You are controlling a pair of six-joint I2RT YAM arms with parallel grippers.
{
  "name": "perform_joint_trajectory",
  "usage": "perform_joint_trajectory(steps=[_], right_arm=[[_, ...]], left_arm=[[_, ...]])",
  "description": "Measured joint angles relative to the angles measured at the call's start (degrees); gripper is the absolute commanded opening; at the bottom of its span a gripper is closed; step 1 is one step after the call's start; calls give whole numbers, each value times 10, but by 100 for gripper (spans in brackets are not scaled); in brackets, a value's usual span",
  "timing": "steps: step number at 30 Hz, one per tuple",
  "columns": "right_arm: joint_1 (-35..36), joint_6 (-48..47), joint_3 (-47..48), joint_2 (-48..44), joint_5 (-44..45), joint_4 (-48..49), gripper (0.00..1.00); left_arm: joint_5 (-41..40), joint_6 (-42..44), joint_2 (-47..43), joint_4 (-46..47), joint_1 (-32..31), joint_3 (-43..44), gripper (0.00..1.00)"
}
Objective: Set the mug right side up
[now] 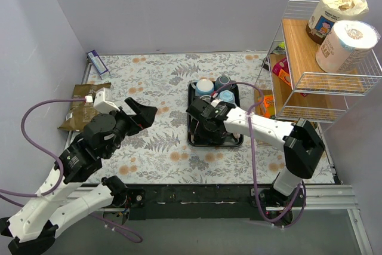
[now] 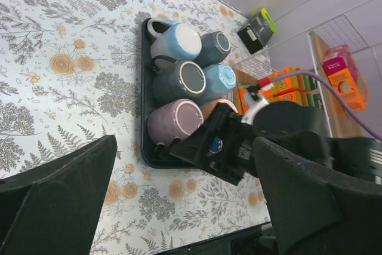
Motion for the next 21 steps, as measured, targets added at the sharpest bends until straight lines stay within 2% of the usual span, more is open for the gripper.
perform_joint_trajectory(steps=[10, 21], right_arm=[[11, 62, 51, 100, 16, -1, 71], [11, 97, 110, 152, 79, -44, 57]], left_arm=[[0, 34, -44, -23, 0, 31, 98], [-26, 53, -86, -43, 0, 31, 98]])
